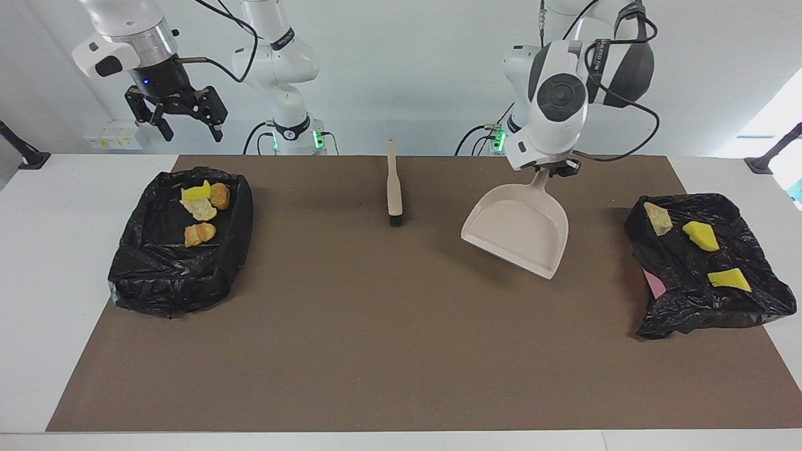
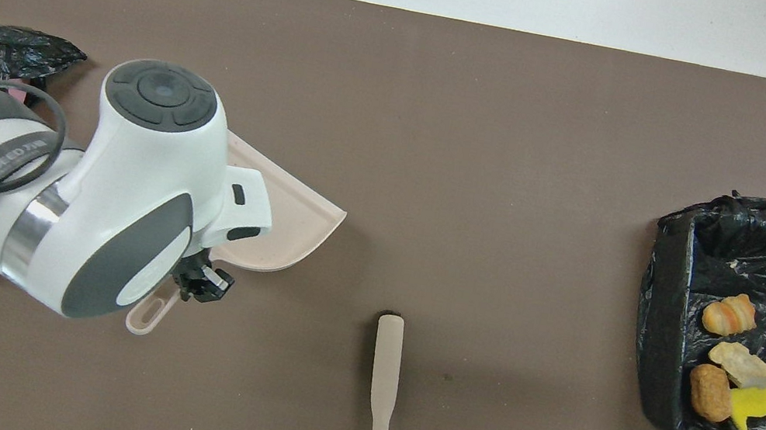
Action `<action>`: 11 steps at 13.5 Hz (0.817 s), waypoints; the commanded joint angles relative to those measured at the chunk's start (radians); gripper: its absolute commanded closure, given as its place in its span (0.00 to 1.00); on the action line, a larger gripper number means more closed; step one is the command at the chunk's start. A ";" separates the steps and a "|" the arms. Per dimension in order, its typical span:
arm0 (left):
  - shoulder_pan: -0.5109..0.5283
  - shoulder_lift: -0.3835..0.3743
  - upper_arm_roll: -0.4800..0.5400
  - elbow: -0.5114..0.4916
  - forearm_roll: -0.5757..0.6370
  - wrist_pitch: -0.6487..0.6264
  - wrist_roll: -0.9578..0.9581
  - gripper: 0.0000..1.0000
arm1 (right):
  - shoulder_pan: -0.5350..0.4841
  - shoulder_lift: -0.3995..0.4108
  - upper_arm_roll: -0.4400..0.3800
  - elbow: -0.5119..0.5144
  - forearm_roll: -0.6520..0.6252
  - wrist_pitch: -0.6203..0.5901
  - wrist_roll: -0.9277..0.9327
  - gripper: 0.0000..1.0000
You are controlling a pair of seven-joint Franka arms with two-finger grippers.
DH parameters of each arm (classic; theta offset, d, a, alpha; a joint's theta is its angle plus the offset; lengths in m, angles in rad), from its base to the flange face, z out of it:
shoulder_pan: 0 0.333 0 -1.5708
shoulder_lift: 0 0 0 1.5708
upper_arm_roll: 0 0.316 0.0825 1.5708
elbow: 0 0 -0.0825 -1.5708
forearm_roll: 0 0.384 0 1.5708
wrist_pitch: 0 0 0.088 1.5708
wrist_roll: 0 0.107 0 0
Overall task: Sweep and dump trash in bin
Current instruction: 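Set the empty dustpan down at the table center with the left gripper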
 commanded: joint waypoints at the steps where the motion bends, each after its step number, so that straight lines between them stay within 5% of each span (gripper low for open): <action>1: -0.075 0.081 0.021 0.054 -0.079 0.054 -0.117 1.00 | 0.001 -0.013 0.003 -0.014 -0.010 0.009 -0.013 0.00; 4: -0.089 0.199 0.021 0.197 -0.157 0.093 -0.215 1.00 | 0.001 -0.013 0.001 -0.014 -0.010 0.009 -0.013 0.00; 11: -0.173 0.302 0.021 0.217 -0.163 0.351 -0.313 1.00 | 0.001 -0.013 0.001 -0.013 -0.010 0.009 -0.013 0.00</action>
